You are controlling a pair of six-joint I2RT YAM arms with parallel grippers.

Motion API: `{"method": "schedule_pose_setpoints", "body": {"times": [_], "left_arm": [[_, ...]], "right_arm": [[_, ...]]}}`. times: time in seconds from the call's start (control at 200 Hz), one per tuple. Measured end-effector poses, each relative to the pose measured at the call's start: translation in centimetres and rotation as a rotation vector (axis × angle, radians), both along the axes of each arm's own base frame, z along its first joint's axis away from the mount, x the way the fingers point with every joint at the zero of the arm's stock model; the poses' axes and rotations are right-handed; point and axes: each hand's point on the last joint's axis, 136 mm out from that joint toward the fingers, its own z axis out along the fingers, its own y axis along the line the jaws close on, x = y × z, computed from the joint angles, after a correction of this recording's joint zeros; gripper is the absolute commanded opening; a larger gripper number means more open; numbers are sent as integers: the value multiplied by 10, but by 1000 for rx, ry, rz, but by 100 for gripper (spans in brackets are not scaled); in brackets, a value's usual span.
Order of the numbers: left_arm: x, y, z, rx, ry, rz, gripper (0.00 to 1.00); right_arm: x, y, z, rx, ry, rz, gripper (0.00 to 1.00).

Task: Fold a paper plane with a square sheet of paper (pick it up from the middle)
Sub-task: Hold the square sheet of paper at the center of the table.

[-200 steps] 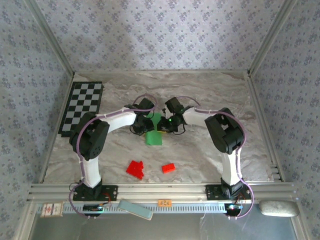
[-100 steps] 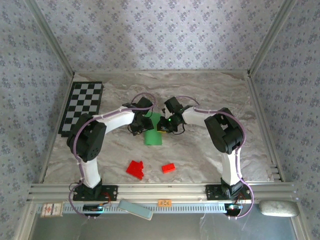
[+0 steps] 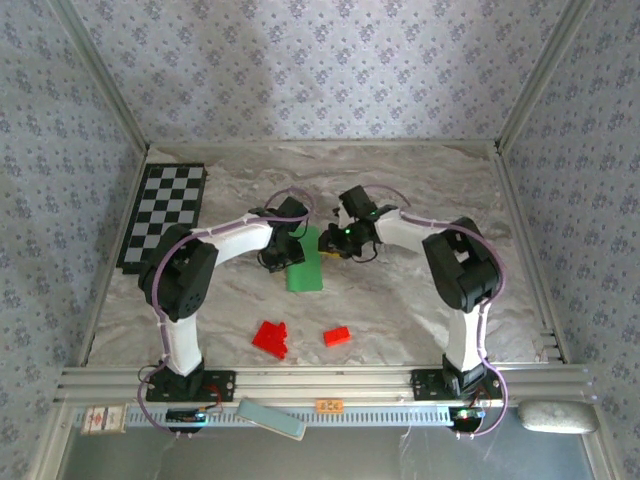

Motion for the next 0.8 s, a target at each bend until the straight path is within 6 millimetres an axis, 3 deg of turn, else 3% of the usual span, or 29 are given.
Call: {"method": "schedule_pose_setpoints", "body": {"times": [0.13,0.295,0.525,0.8], "left_arm": [[0,1,-1,1,0,26,47],[0,2,-2,-8,-3,59,46],[1,1,2,-71,-35,82,50],[1,4,1,-107,-32,94,43]], "right_arm": [[6,-27,14,5,-36,-63,32],[1,-49,2,-22,-13,-107,33],[-9,-50,-8,-33,12,-100,33],[-7,-46,-6,-23,-6,-93,33]]}}
